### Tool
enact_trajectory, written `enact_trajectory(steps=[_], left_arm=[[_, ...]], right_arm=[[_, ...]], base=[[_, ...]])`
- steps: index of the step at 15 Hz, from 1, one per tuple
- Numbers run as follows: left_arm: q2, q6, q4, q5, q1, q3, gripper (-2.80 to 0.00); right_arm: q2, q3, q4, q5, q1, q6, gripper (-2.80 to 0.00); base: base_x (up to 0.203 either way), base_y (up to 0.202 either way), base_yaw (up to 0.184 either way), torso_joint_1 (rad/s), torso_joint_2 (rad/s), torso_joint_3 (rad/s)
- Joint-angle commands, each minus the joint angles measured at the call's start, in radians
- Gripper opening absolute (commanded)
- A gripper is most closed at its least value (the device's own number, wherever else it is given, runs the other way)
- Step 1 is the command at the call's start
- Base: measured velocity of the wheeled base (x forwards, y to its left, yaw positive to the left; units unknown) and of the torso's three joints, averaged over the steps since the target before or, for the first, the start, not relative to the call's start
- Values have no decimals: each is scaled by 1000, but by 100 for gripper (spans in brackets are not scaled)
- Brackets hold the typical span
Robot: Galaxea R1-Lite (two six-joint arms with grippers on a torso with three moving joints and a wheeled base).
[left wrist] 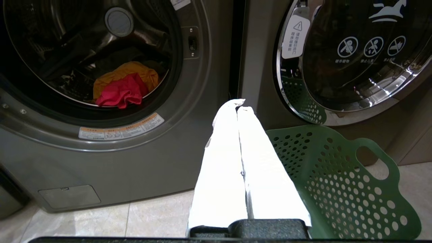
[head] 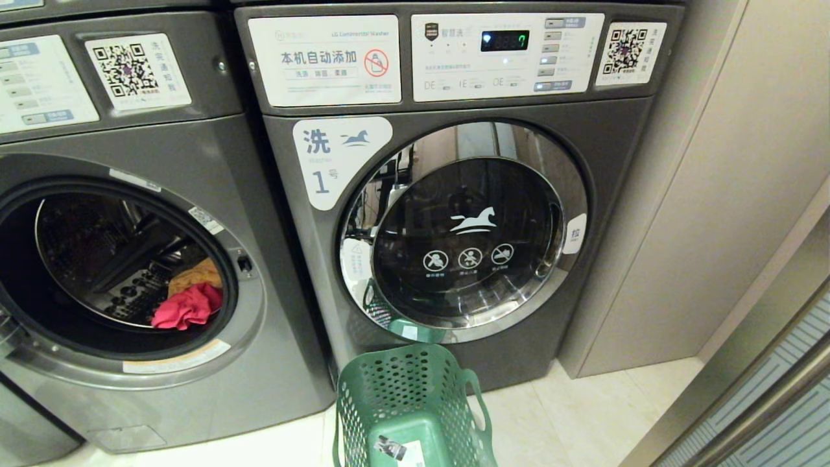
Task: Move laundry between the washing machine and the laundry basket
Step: Open the lid of the washing machine, then pick a cloth and place it into the basket
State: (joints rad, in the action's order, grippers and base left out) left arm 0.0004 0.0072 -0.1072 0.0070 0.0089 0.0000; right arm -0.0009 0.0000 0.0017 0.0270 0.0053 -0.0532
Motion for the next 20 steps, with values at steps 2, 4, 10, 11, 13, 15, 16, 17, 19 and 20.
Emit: enact_trajectory(steps=[2, 4, 10, 11, 13, 15, 16, 17, 19, 20], left_arm=[[1, -4, -2, 2, 0, 40, -280], [1, -15, -2, 4, 0, 40, -280], [1, -13, -3, 3, 0, 40, -280], [1, -15, -3, 4, 0, 40, -280], [1, -15, -3, 4, 0, 40, -280], [1, -15, -3, 4, 0, 40, -280], [1, -16, -3, 4, 0, 40, -280], [1, -16, -3, 4, 0, 40, -280], [2, -16, -3, 4, 0, 40, -280], [1, -15, -3, 4, 0, 40, -280]], right_arm=[[1, -1, 0, 1, 1, 0, -280], [1, -1, 0, 1, 1, 0, -280], [1, -1, 1, -1, 1, 1, -280], [1, 0, 1, -6, 1, 1, -280], [1, 0, 1, -6, 1, 1, -280], [1, 0, 1, -6, 1, 1, -280], [1, 0, 1, -6, -1, 1, -280], [1, 0, 1, -6, 0, 2, -280], [1, -1, 0, -4, 1, 2, -280], [1, 0, 0, -4, 1, 1, -280]], base=[[0, 0, 0, 0, 0, 0], [0, 0, 0, 0, 0, 0], [0, 0, 0, 0, 0, 0], [0, 0, 0, 0, 0, 0], [-115, 0, 1, 7, 2, 4], [-185, 0, 3, 2, 3, 1], [-153, 0, 3, -12, 7, 7], [-71, 0, -2, 7, 3, 2], [0, 0, 0, 0, 0, 0], [0, 0, 0, 0, 0, 0]])
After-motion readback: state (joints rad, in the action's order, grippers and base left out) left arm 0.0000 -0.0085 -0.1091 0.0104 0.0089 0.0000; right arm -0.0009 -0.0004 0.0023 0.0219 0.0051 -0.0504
